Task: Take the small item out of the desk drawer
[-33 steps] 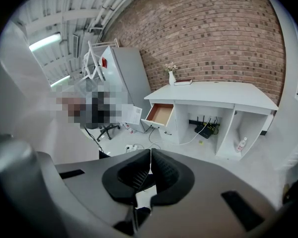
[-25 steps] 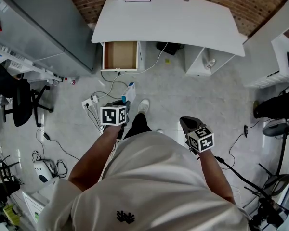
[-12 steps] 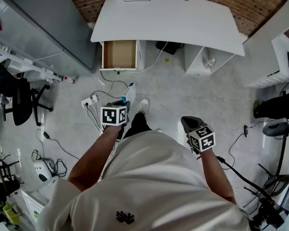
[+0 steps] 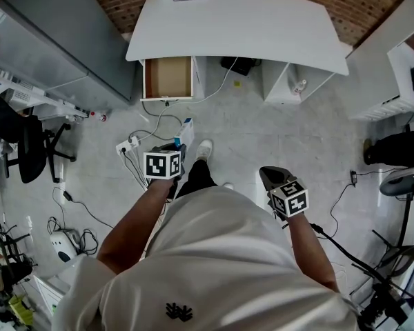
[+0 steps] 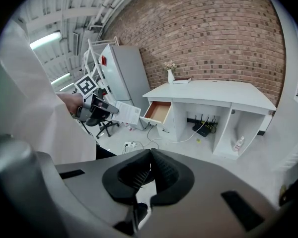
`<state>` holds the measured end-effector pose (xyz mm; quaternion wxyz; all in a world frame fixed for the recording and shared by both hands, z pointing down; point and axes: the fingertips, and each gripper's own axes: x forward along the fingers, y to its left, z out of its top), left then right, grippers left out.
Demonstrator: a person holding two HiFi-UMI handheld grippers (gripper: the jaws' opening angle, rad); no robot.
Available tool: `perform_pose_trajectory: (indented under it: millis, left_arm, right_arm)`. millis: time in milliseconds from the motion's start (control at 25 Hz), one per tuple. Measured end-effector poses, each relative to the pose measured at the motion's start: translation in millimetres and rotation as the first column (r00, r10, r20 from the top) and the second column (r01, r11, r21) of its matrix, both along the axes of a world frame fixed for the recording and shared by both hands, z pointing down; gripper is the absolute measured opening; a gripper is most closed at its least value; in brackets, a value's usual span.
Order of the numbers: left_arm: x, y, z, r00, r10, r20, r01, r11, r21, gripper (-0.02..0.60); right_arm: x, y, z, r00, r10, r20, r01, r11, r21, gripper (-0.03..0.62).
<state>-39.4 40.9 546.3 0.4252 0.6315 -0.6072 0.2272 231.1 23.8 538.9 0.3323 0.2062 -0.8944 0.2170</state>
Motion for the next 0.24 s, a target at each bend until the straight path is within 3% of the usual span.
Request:
perform_pose_trajectory:
  millis: [240]
  left_arm:
    - [-1.0,-10.2,4.1,1.0,0.009,0.0,-0.009,1.0,-0.007,0.1]
  right_arm:
    - [-1.1,-6.1,4.0,1.0,0.011,0.0,-0.011,1.0,-0.009,0.03]
